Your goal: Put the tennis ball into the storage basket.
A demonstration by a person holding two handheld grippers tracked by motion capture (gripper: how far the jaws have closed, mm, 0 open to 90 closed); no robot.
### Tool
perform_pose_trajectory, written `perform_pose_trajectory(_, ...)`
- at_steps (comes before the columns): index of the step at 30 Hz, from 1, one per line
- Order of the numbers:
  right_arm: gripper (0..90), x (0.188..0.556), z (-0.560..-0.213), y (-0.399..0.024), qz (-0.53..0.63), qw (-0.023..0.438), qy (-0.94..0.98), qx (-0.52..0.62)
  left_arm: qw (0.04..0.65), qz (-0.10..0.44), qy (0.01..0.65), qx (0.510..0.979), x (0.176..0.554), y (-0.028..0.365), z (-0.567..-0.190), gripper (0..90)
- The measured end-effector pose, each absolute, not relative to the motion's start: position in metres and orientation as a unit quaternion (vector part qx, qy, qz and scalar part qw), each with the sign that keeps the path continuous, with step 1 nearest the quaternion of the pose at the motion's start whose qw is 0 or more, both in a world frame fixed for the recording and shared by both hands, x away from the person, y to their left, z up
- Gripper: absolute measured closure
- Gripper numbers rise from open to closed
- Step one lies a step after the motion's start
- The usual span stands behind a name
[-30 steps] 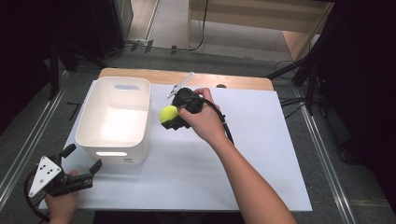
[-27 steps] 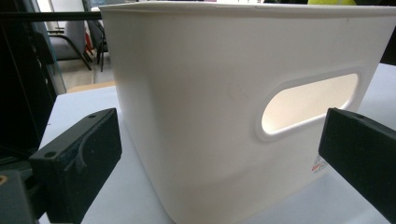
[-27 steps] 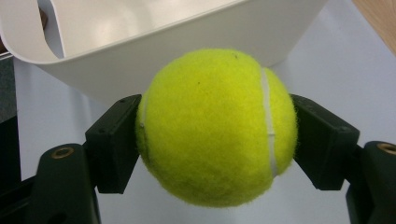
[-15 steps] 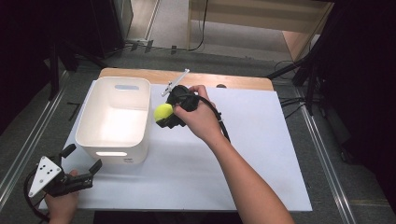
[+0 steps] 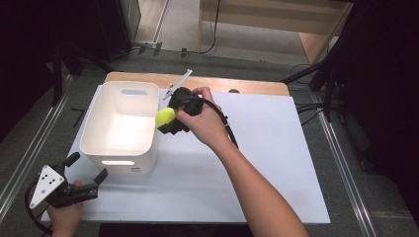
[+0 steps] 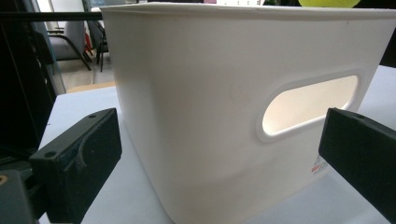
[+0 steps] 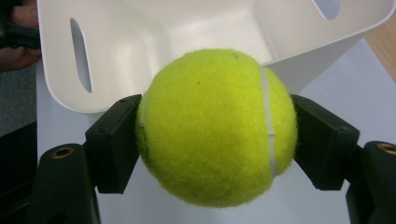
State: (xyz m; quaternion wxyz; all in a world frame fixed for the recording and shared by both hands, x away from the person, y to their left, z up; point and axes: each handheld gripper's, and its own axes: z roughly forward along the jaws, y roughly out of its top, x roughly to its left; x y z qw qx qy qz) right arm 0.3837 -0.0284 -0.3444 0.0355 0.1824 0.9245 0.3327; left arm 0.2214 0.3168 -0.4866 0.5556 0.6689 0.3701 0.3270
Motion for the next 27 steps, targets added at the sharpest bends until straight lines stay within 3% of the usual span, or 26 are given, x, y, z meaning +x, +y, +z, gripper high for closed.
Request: perform_pose_trajectory(27, 22.8, 0.38, -0.332, 0.005, 0.342, 0.034, 0.927, 0.152, 0.556, 0.327, 0.369, 0.669, 0.222, 0.317, -0.487, 0.0)
